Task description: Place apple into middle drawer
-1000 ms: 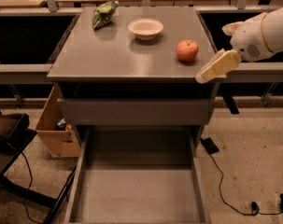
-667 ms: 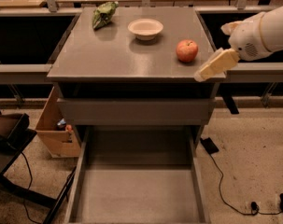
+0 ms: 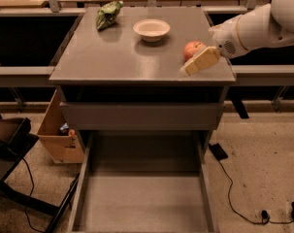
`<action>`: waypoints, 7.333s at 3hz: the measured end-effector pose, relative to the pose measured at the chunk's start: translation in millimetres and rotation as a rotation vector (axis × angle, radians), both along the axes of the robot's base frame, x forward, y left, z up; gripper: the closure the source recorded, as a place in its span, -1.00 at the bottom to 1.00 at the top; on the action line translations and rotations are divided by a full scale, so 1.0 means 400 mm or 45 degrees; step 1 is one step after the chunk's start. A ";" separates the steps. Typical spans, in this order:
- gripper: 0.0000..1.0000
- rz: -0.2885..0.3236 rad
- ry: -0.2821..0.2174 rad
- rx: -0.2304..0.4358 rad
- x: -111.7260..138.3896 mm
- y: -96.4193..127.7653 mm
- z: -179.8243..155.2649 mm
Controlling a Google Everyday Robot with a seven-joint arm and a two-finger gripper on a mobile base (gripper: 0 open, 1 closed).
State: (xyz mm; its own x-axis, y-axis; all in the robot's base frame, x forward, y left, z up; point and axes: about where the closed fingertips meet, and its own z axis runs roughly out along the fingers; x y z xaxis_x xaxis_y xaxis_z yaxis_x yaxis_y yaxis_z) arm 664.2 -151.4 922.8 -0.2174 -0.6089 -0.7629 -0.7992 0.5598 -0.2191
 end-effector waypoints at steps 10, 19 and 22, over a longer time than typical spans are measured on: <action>-0.18 -0.114 0.120 0.048 0.286 -0.013 -0.194; 1.00 -0.316 0.322 0.159 -0.356 -0.039 -0.529; 1.00 -0.208 0.394 0.090 -0.405 0.121 -0.877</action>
Offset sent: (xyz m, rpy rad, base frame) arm 0.0393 0.0235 -0.0263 0.0553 0.0526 -0.0293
